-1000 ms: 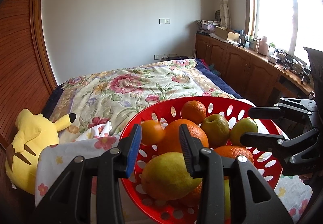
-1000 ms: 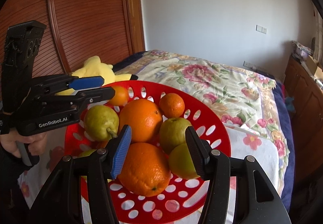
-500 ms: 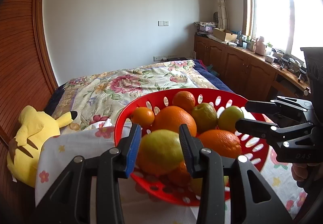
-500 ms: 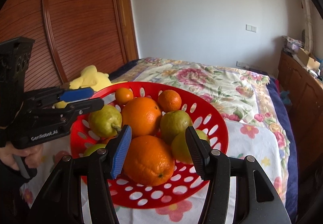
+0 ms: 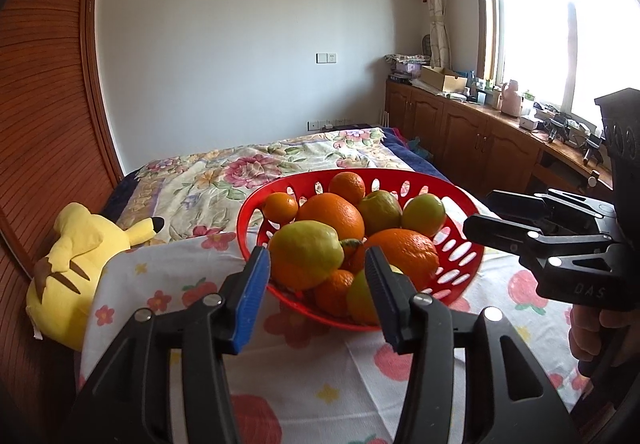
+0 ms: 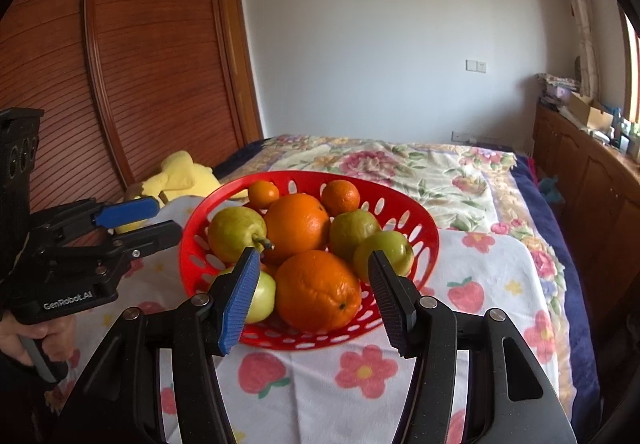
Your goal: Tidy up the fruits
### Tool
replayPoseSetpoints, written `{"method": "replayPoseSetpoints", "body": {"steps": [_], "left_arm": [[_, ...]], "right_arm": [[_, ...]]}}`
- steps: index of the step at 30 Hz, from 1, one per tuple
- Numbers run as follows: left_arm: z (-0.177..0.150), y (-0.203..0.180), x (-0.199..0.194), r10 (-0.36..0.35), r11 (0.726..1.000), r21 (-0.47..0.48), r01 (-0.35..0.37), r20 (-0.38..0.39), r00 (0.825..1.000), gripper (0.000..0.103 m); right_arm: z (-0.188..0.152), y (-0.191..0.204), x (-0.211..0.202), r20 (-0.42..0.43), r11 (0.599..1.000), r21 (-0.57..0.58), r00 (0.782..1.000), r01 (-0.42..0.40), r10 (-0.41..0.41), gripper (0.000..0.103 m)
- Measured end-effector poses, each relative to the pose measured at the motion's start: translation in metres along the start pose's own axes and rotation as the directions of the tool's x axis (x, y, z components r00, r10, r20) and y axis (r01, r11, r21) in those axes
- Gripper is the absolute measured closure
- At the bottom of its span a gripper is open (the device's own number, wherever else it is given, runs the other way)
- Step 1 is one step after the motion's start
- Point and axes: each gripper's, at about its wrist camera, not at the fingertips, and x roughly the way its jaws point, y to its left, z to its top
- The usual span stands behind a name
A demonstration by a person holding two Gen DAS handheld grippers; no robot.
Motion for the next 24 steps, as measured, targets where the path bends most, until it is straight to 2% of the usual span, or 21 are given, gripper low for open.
{"method": "replayPoseSetpoints", "body": {"steps": [10,12,14,17,19,21,24], "left_arm": [[-0.009,-0.009,-0.042,0.030,0.999,0.009,-0.031,0.043,0.999,0.043],[-0.009,-0.010,-0.049,0.033,0.999,0.004,-0.033,0.057,0.998,0.032],[-0.010,-0.011,-0.058,0.040,0.999,0.001,-0.040,0.078,0.996,0.031],[-0.011,-0.012,-0.067,0.055,0.998,0.001,-0.056,0.087,0.995,0.021],[-0.010,-0.012,-0.073,0.061,0.998,-0.008,-0.061,0.094,0.994,0.019],[-0.009,-0.010,-0.079,0.069,0.998,-0.021,-0.067,0.107,0.992,0.008],[-0.009,-0.009,-0.090,0.084,0.996,-0.024,-0.081,0.135,0.987,0.006]], "right_arm": [[-0.011,0.017,-0.037,0.058,0.999,0.004,0.998,0.039,-0.039,0.039],[-0.012,0.021,-0.044,0.070,0.999,0.004,0.996,0.049,-0.049,0.036],[-0.013,0.024,-0.053,0.086,0.998,0.006,0.994,0.061,-0.061,0.033],[-0.014,0.027,-0.062,0.103,0.997,0.008,0.992,0.076,-0.076,0.028],[-0.014,0.030,-0.068,0.114,0.996,0.010,0.989,0.089,-0.090,0.025],[-0.014,0.031,-0.073,0.127,0.995,0.013,0.987,0.101,-0.102,0.021],[-0.015,0.033,-0.080,0.146,0.993,0.019,0.983,0.112,-0.114,0.015]]}}
